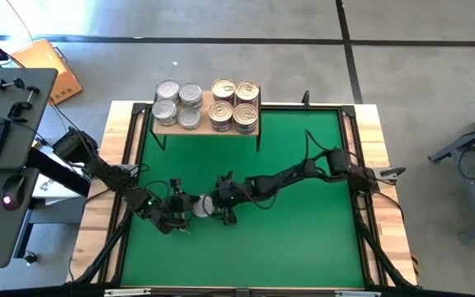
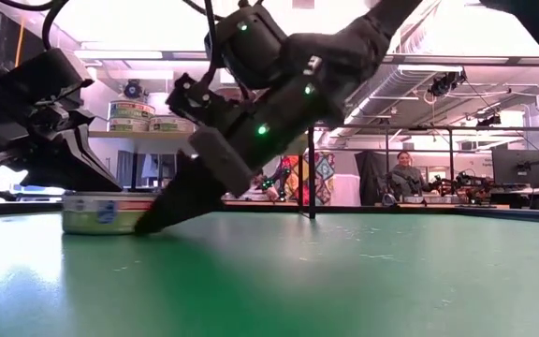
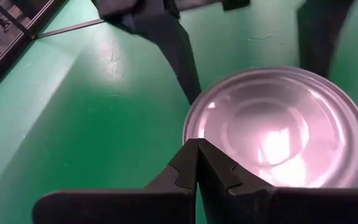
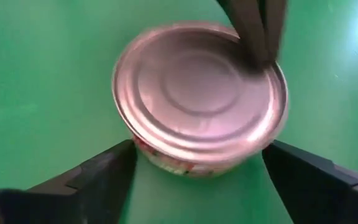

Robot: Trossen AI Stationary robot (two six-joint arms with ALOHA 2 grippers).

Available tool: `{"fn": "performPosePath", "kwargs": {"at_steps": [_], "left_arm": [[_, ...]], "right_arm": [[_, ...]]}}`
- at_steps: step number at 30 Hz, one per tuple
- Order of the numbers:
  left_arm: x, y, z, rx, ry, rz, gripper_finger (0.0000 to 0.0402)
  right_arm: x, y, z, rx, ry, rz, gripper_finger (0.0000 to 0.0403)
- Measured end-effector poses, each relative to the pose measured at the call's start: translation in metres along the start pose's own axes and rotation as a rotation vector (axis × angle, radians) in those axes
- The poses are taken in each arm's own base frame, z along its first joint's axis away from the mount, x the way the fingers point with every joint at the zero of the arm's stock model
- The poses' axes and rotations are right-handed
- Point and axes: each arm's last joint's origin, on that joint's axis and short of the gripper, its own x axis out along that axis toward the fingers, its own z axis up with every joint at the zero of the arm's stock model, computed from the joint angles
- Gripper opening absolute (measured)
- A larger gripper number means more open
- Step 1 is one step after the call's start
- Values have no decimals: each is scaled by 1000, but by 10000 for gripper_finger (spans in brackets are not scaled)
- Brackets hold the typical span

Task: Stack canned seafood by type on shelf
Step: Stack the green tuna can on the other green tuna can on the shelf

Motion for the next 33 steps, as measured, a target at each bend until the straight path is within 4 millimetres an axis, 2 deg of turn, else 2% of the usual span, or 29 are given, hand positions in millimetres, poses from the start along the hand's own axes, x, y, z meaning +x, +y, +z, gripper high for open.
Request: {"fn": "performPosePath", "kwargs": {"at_steps": [5, 14, 17, 22, 26, 28, 33], "left_arm": [[0, 0, 1, -6, -7, 3, 0], [0, -2, 4, -13, -36, -3, 0], [-4, -3, 17, -25, -39, -39, 0], [-27, 1, 57, -48, -45, -121, 0], [-47, 7, 71, -89, 2, -149, 0], [-55, 9, 69, -124, 53, -156, 0], [-70, 8, 49, -243, 232, -182, 0]], "right_arm": [[16, 1, -6, 51, -112, 29, 353], [26, 2, -12, 111, -173, 38, 354], [27, 2, -11, 107, -174, 23, 352], [27, 6, -11, 117, -171, 0, 341], [27, 10, -12, 118, -160, -29, 332], [26, 10, -11, 120, -154, -33, 331], [21, 7, -7, 183, -131, -4, 330]]}}
